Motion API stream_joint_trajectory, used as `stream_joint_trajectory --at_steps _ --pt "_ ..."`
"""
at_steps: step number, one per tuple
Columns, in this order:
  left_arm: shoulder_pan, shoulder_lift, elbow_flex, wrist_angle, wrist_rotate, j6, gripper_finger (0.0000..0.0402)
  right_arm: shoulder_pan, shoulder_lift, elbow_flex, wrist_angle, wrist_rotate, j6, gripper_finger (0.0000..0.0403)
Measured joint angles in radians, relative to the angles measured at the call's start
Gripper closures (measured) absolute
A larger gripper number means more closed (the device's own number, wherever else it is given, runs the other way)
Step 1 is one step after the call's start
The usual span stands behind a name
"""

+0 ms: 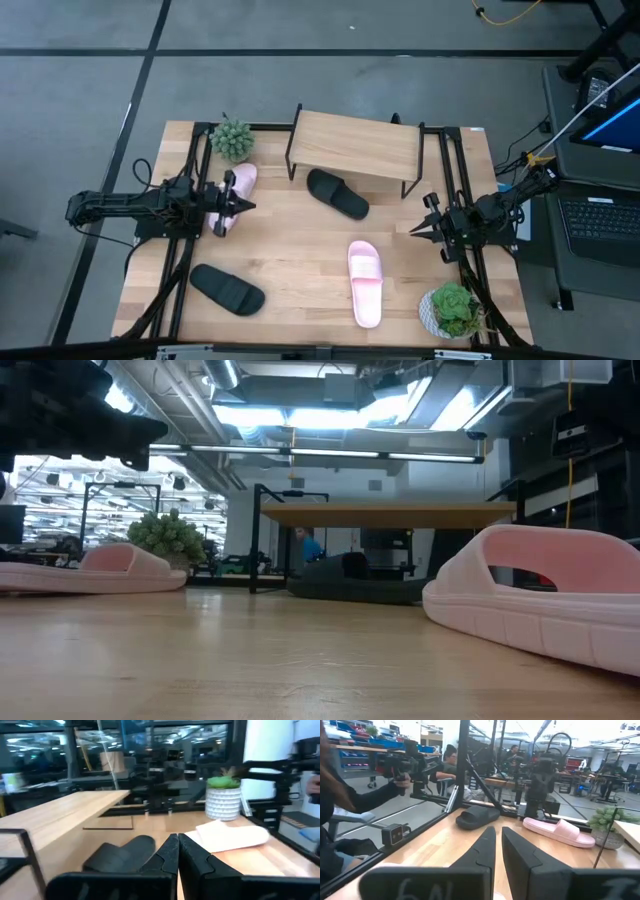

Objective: Pick and place slides into the shelf
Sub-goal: Put the top pink slipper on the shelf

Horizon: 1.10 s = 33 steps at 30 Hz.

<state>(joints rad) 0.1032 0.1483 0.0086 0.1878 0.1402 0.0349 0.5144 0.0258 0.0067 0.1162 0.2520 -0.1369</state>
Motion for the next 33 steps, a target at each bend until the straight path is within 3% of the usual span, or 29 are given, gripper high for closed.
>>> stream_joint_trajectory --at_steps 3,8,18,27,33 --pt "0.0 0.0 0.0 -0.001 -0.047 -0.007 0.0401 0.0 0.0 0.0 0.0 0.002 0.03 0.0368" --pt "0.0 0.0 0.007 0.011 -0.16 -0.012 0.0401 0.0 0.0 0.0 0.005 0.095 0.153 0.0394" --pt "0.0 0.074 0.121 -0.005 -0.15 -0.007 0.0401 -0.001 0.0 0.013 -0.009 0.132 0.148 0.04" --pt "0.0 0.3 0.217 -0.016 -0.164 -0.112 0.0401 -0.005 0.062 0.09 -0.018 0.139 0.05 0.0401" --pt "-0.018 0.518 0.258 0.077 -0.175 -0.092 0.0401 -0.043 0.208 0.119 -0.043 0.236 0.102 0.0401"
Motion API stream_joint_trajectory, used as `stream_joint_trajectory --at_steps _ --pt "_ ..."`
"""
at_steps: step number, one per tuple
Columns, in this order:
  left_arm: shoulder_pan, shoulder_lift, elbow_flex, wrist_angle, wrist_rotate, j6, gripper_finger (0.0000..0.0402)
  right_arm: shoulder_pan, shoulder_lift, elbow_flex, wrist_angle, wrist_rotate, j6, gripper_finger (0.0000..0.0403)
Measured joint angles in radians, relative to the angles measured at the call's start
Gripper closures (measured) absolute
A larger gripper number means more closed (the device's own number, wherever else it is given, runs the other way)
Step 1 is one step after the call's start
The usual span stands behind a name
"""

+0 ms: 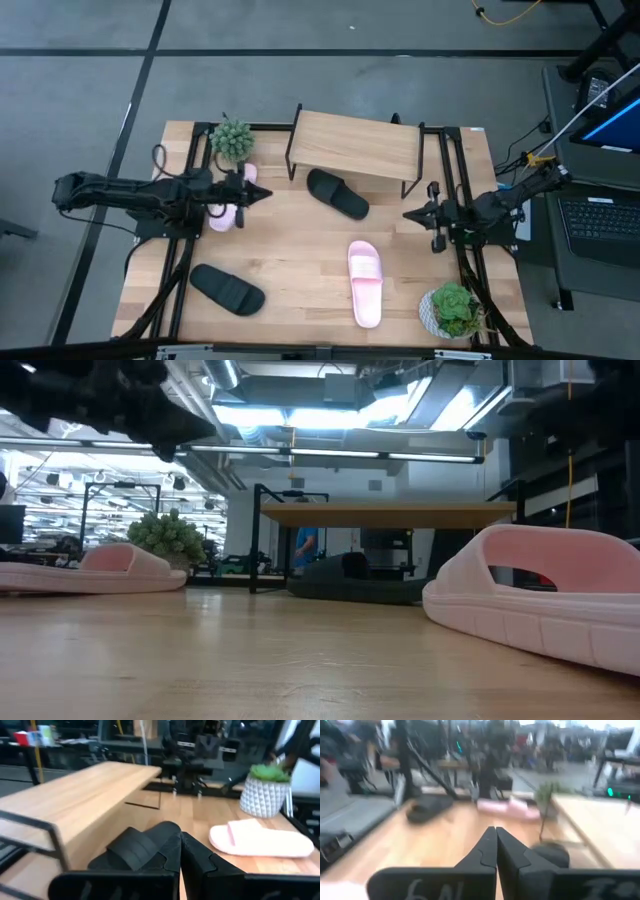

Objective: Pick and place slides into the shelf
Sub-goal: Put the top pink slipper on the shelf

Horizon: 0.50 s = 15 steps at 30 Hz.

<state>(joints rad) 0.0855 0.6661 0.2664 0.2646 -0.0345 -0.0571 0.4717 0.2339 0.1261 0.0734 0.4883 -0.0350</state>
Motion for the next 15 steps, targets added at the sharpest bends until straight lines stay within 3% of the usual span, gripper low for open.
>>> stream_joint_trajectory --at_steps 4,7,15 --pt "-0.014 0.087 0.008 0.09 0.002 0.09 0.0401 -0.018 0.08 0.027 0.028 -0.033 -0.019 0.0402" --pt "0.001 0.126 0.049 0.037 -0.005 0.046 0.0401 -0.037 0.121 0.089 0.024 -0.033 -0.01 0.0402" --pt "0.019 0.186 0.324 -0.372 -0.009 0.041 0.0401 -0.1 0.255 0.27 -0.114 -0.035 -0.021 0.0402"
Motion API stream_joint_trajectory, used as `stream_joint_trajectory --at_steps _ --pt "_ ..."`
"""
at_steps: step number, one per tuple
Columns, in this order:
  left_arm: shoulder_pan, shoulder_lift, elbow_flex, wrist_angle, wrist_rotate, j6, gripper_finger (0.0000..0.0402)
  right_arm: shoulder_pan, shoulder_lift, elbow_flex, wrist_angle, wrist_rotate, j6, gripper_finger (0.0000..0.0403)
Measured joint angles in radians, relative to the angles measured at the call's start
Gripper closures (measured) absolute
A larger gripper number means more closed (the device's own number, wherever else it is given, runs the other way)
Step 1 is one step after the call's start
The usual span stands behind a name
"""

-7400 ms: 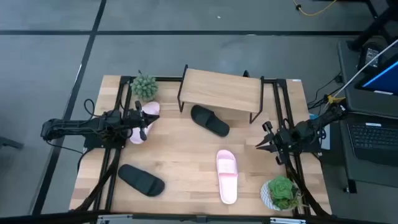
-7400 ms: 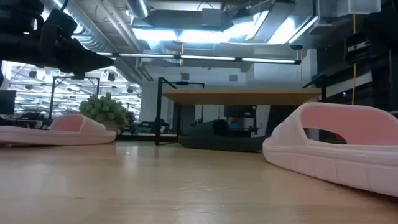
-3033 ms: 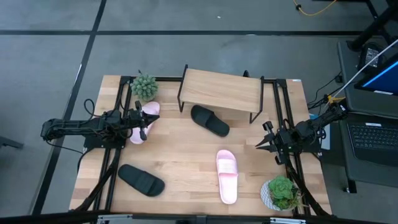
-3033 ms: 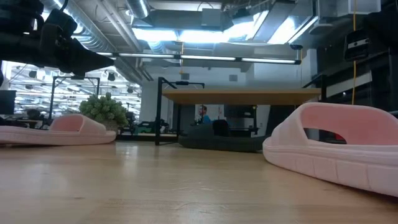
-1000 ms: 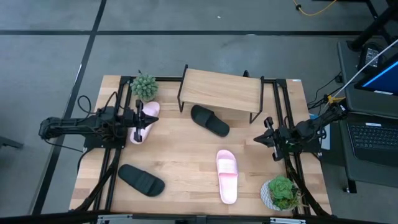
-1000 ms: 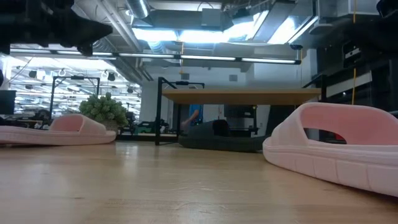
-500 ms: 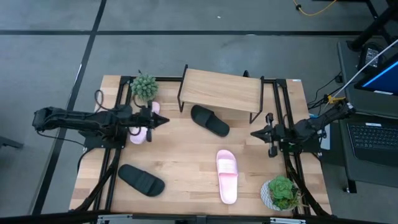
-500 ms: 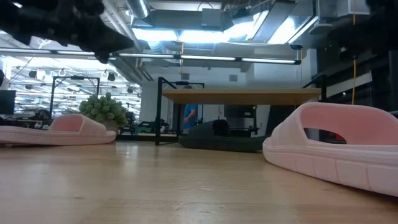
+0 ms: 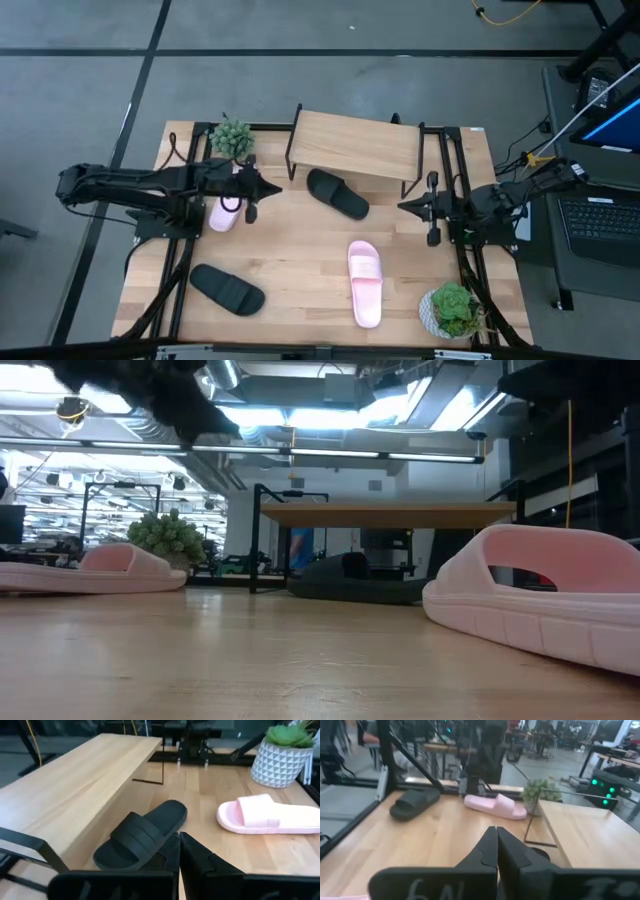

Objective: Pick and place slides into the shelf
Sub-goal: Put the top pink slipper on the shelf

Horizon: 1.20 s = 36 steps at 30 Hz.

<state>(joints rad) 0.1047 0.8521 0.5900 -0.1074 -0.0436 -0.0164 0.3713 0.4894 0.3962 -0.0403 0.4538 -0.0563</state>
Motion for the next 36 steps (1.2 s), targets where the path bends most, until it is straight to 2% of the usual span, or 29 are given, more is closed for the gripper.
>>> stream_joint_trajectory --at_steps 5,10,18,22,28,36 --pt "-0.003 0.022 0.159 -0.321 -0.031 0.017 0.0401 -0.024 0.061 0.0 -0.009 -0.002 0.024 0.0388" --pt "-0.01 0.039 0.232 -0.536 -0.089 -0.08 0.0401 -0.029 0.098 -0.007 -0.008 -0.003 0.029 0.0377" --pt "-0.01 0.047 0.193 -0.622 -0.089 -0.156 0.0401 -0.029 0.106 -0.007 -0.008 -0.002 0.108 0.0374" --pt "-0.01 0.046 0.165 -0.624 -0.092 -0.186 0.0401 -0.029 0.106 -0.007 -0.009 -0.002 0.101 0.0373" --pt "-0.01 0.046 0.162 -0.621 -0.163 -0.214 0.0401 -0.029 0.106 -0.007 -0.009 -0.002 0.105 0.0373" --pt "-0.01 0.046 0.162 -0.622 -0.165 -0.263 0.0401 -0.029 0.106 -0.007 -0.009 -0.001 0.104 0.0373"
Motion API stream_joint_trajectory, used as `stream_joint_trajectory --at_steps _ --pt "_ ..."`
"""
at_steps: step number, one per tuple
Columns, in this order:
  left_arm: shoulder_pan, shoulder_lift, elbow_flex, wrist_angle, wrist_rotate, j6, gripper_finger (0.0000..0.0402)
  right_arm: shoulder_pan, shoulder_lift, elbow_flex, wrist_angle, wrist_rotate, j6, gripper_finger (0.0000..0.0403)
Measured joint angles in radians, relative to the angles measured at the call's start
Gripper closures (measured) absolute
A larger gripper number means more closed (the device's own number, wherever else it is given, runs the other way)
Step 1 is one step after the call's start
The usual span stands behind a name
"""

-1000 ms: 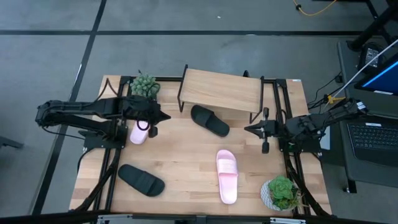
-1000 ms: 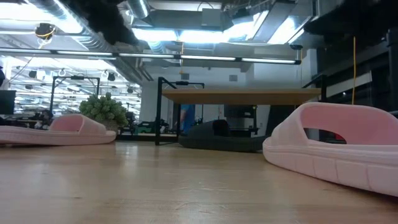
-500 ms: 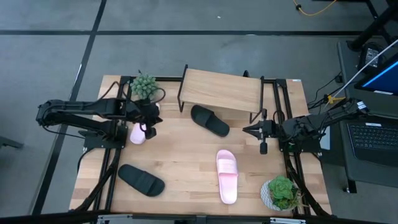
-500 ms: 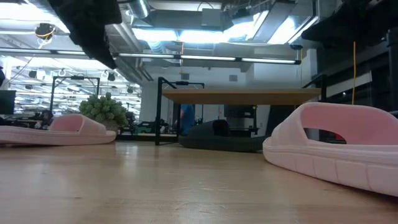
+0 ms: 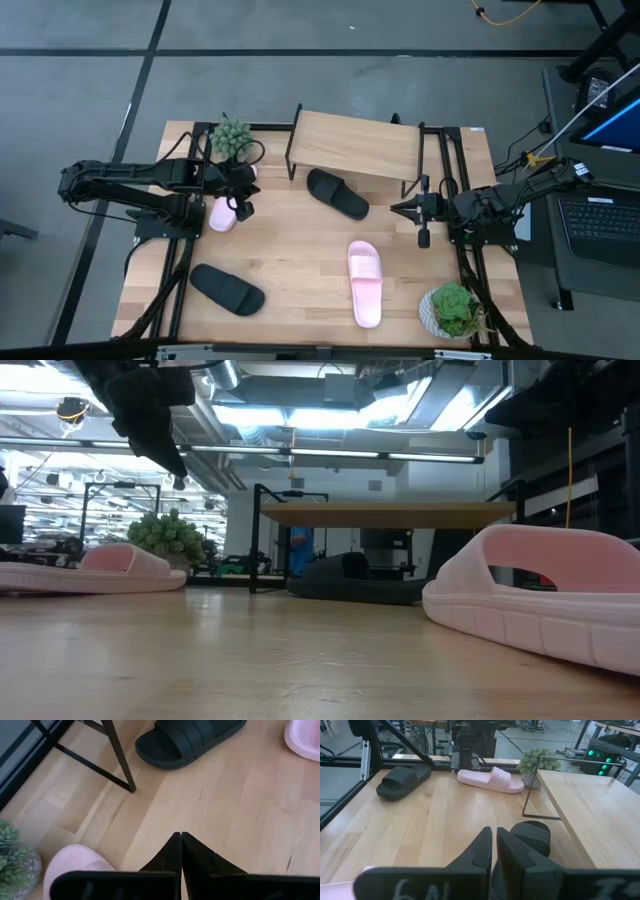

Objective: Pick and place slides into the shelf
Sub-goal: Put the top pink slipper on the shelf

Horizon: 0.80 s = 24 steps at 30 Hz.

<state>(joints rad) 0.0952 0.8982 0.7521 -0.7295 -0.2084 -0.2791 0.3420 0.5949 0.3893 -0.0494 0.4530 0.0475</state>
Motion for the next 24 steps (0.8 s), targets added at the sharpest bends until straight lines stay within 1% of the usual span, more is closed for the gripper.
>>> stream_joint_trajectory --at_steps 18,21,24 --pt "0.0 0.0 0.0 0.0 -0.004 -0.007 0.0399 0.0 0.001 0.0 0.0 0.0 0.0 0.0373" --pt "0.0 0.0 0.0 0.0 -0.016 -0.008 0.038 0.0 0.001 0.0 0.0 0.0 0.0 0.0373" --pt "0.0 0.0 0.0 0.0 -0.044 -0.007 0.0345 0.0 0.001 0.0 -0.001 0.0 0.0 0.0373"
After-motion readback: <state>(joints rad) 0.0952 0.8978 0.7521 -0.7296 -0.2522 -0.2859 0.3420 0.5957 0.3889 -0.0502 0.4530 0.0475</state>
